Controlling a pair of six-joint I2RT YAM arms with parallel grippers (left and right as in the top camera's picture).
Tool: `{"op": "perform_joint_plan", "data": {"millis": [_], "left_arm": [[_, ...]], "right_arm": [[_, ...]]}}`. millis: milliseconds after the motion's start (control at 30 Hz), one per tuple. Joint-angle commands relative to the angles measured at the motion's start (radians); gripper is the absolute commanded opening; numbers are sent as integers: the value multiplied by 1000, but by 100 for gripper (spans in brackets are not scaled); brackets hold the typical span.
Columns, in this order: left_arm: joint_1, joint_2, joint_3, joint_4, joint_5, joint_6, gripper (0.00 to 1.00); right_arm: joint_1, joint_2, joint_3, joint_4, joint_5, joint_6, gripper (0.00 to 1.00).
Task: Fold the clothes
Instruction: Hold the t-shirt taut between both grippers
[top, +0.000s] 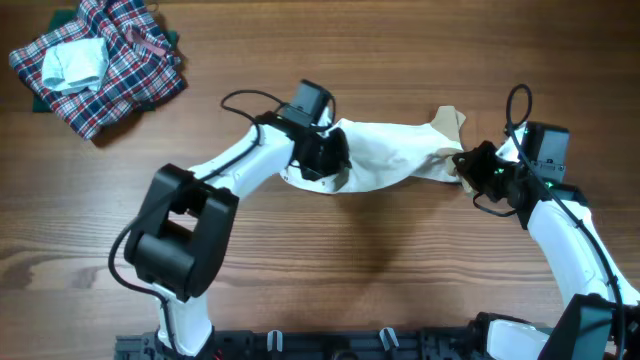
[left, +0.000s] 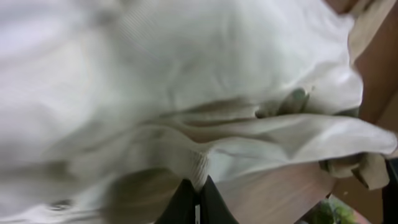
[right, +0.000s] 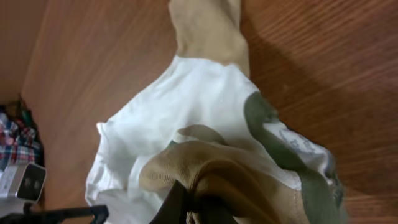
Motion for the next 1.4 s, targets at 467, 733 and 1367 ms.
{"op": "perform_joint_plan", "data": {"millis": [467, 733, 1367], "left_arm": [[78, -26, -4, 78, -42, 36, 4], [78, -26, -4, 164, -42, 36, 4], [78, -23, -5, 149, -147, 62, 4]], "right_arm": [[0, 20, 18, 27, 84, 30, 5], [0, 50, 16, 27, 137, 25, 4], [0, 126, 10, 163, 142, 3, 4]]}}
